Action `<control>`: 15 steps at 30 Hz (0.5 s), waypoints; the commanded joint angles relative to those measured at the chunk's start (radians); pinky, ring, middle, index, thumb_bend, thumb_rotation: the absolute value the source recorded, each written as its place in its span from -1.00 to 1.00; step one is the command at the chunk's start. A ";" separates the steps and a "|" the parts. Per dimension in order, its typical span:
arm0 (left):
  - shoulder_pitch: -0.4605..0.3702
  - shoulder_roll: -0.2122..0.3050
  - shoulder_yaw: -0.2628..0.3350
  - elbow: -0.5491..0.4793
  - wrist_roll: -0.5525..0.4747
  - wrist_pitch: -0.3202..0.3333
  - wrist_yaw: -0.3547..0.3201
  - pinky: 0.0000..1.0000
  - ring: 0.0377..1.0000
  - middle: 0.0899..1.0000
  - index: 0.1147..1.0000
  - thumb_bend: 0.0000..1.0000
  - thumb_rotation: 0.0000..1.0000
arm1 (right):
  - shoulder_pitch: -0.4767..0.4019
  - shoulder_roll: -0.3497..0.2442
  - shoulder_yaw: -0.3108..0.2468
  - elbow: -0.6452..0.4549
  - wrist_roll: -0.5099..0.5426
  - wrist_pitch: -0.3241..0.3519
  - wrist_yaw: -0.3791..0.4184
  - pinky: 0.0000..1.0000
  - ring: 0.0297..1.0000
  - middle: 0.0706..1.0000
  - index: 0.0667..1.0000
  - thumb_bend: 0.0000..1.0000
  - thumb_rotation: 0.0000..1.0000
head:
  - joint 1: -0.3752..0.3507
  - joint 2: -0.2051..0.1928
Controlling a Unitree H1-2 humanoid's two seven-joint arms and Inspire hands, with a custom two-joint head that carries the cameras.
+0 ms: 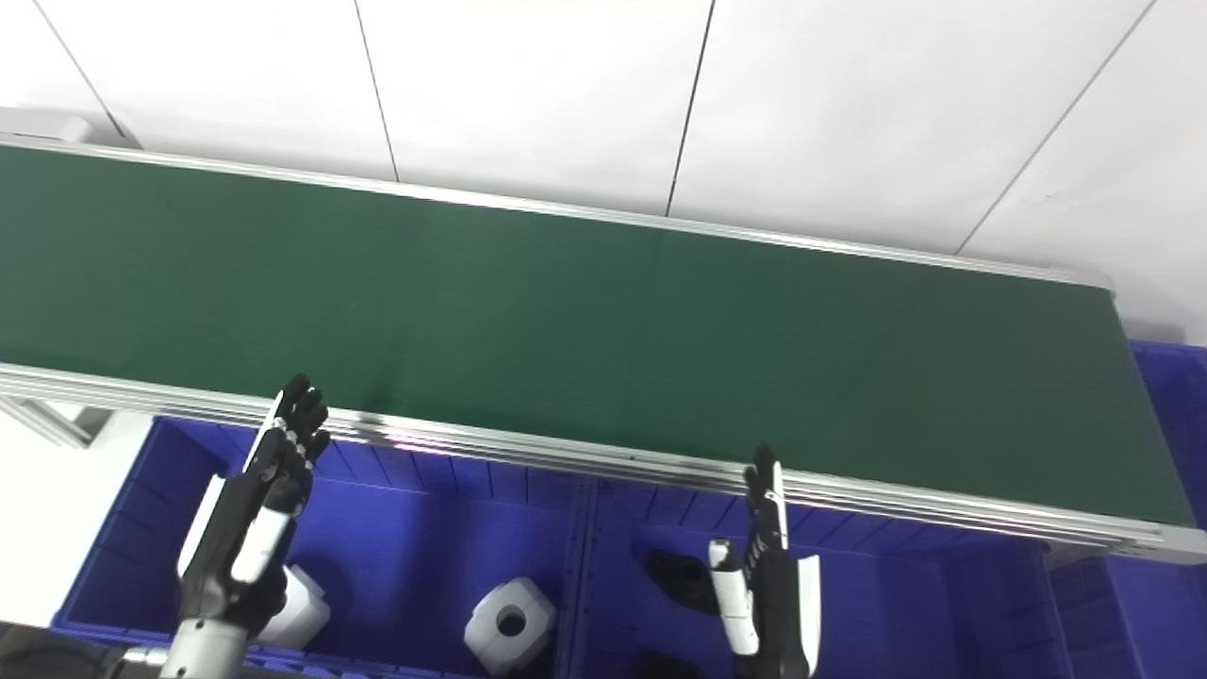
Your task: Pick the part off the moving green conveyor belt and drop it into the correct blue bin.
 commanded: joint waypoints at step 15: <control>-0.028 0.012 -0.043 -0.011 -0.004 -0.058 -0.016 1.00 1.00 1.00 1.00 0.95 0.56 | 0.018 0.021 -0.013 -0.038 0.063 0.020 0.005 0.92 0.91 1.00 1.00 0.70 0.97 | -0.016 0.010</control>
